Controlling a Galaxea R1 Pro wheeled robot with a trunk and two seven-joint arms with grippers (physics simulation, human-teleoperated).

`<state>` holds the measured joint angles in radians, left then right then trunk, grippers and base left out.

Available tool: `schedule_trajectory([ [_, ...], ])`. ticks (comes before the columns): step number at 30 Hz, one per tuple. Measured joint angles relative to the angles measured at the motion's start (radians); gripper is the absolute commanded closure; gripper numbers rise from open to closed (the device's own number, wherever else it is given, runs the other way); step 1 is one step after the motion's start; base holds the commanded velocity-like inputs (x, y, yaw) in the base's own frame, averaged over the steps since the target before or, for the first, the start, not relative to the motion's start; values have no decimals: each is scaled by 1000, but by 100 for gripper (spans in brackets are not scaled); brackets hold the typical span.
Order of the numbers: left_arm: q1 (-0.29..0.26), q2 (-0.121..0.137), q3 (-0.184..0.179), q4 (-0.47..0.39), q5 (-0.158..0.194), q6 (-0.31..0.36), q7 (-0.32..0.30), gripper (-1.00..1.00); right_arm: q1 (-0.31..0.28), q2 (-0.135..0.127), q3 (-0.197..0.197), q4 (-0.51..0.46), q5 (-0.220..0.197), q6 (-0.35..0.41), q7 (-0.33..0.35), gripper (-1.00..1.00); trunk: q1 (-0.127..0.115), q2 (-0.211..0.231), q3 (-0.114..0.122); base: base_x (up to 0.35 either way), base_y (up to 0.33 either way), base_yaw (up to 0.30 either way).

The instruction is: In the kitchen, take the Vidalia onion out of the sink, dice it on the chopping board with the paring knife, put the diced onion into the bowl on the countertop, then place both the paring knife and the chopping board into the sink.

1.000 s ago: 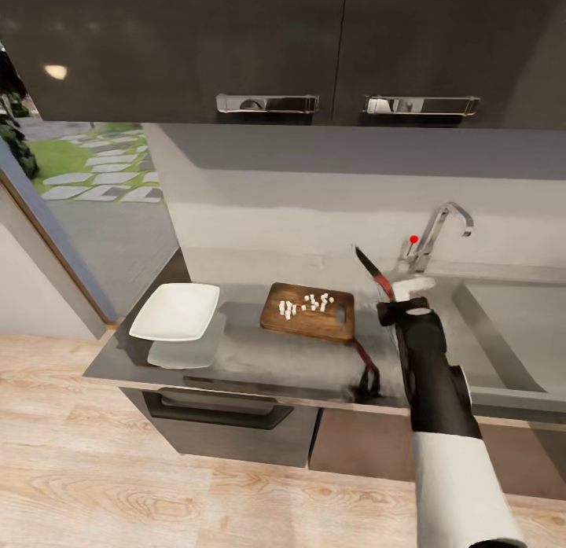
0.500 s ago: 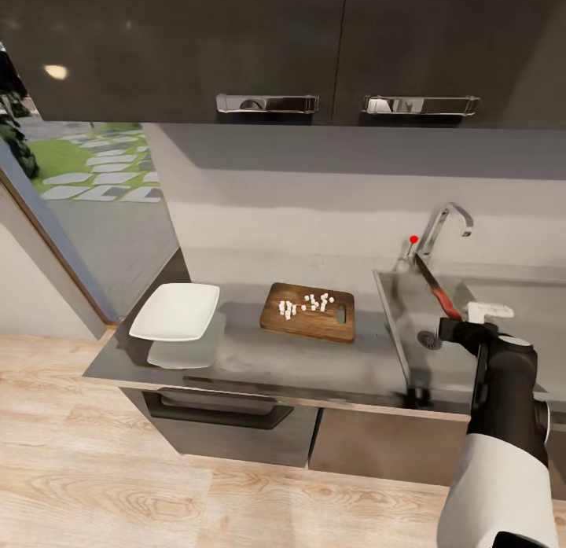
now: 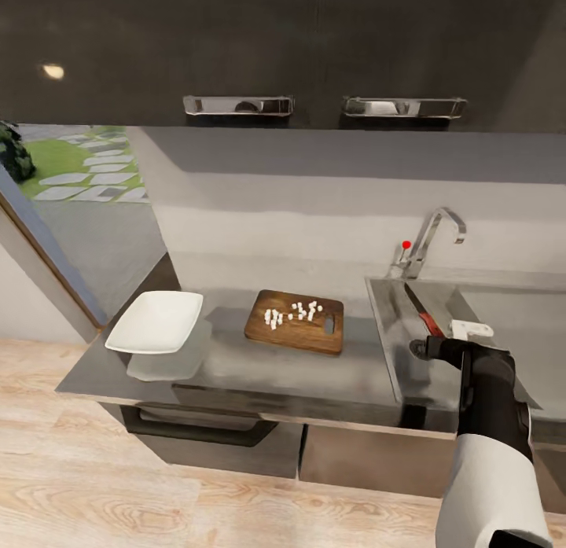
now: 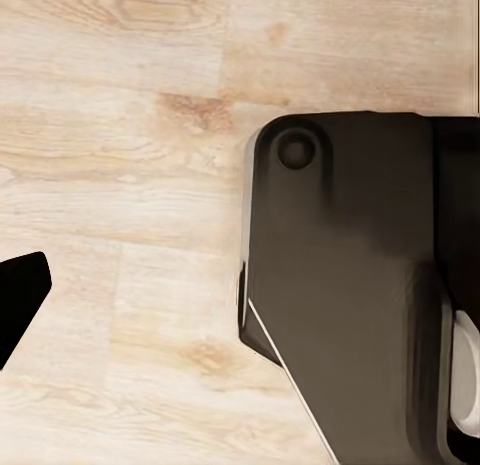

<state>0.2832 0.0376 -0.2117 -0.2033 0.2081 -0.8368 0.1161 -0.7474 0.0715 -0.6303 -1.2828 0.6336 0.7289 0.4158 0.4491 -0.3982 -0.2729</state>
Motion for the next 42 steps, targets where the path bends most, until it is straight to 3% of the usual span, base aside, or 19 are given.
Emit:
schedule_trajectory([
  [5,0,1,0,0,0,0,0,-100,0,1,1,9,-1,8,-37,100,0,0,-6,151,-148,0],
  [9,0,3,0,-2,1,0,0,-100,0,-4,3,77,-1,7,-48,100,0,0,-12,120,-98,0],
  [14,0,3,0,-4,0,0,0,-100,0,-6,3,158,-3,3,-116,100,0,0,-21,13,-9,0],
  [22,0,3,0,-3,1,0,0,-100,0,-7,2,252,-3,-7,-136,100,0,0,-34,0,0,0],
  [32,0,3,0,0,1,0,0,-100,-1,-8,1,257,-14,-9,-140,100,0,0,-48,0,0,0],
  [33,0,3,0,0,1,0,0,-100,-1,-8,1,257,-13,-9,-140,-100,0,0,-48,0,0,0],
  [42,0,3,0,0,1,0,0,-100,0,-8,2,254,-6,-17,-134,-100,0,0,-48,0,0,0],
])
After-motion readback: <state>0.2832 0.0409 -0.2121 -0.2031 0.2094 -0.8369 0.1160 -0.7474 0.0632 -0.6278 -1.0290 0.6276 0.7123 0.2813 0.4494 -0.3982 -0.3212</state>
